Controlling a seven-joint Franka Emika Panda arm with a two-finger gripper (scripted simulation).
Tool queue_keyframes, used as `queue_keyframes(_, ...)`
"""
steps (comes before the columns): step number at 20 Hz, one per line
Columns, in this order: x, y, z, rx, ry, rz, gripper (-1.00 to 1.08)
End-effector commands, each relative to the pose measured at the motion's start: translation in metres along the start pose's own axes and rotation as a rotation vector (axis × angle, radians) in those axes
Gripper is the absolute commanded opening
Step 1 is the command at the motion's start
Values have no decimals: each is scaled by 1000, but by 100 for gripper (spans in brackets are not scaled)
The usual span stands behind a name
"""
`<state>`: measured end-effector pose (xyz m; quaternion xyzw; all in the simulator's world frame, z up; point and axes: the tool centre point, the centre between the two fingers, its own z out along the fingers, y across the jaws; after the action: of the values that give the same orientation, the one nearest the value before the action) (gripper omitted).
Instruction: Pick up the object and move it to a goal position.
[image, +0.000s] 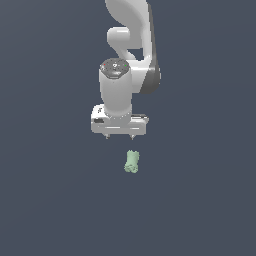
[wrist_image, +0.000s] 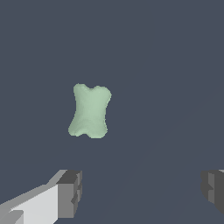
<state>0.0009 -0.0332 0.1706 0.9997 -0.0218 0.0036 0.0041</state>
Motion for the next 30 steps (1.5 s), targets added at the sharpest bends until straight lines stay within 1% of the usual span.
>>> queue_keyframes(1, 0, 0, 0, 0, 0, 0, 100)
queue_keyframes(4, 1, -1, -1, -5, 0, -4, 100)
queue_keyframes(10, 3, -2, -7, -30, 1, -22, 100)
queue_keyframes(16, 5, -4, -4, -27, 1, -15, 100)
queue_keyframes(22, 18, -17, 12, -19, -1, 19, 100)
queue_keyframes(30, 40, -43, 49, -1, -5, 89, 100)
